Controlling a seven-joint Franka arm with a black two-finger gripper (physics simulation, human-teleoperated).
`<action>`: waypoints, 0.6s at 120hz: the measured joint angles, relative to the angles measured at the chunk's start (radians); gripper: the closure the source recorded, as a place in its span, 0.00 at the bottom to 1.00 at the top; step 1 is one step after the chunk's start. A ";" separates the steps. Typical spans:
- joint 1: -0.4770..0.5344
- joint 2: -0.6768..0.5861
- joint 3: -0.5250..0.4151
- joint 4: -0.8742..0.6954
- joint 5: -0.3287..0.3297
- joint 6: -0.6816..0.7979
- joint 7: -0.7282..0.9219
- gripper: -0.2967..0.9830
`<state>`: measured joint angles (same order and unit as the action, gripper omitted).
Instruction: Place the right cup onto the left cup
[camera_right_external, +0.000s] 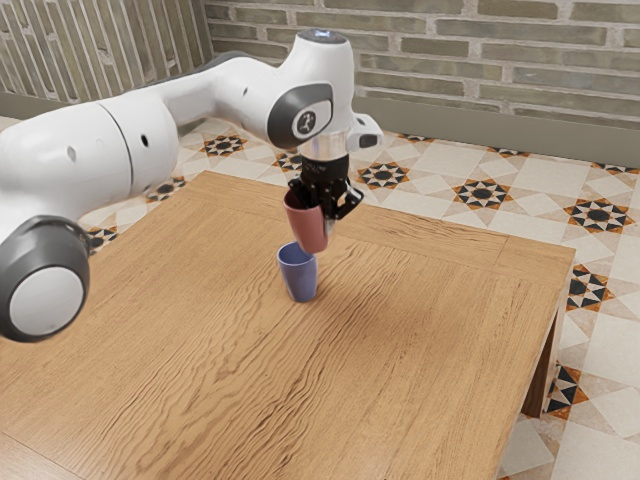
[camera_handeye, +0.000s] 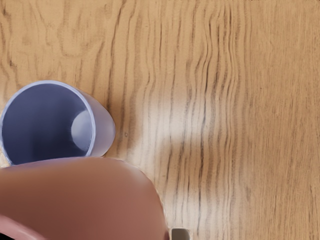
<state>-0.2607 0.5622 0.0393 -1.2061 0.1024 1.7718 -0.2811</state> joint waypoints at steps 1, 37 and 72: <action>0.003 -0.002 0.000 -0.002 0.000 0.000 0.000 0.85; 0.078 -0.026 0.014 -0.039 0.001 -0.009 0.023 0.85; 0.139 -0.008 0.006 -0.004 -0.004 -0.025 0.055 0.85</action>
<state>-0.1215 0.5541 0.0458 -1.2097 0.0987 1.7469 -0.2265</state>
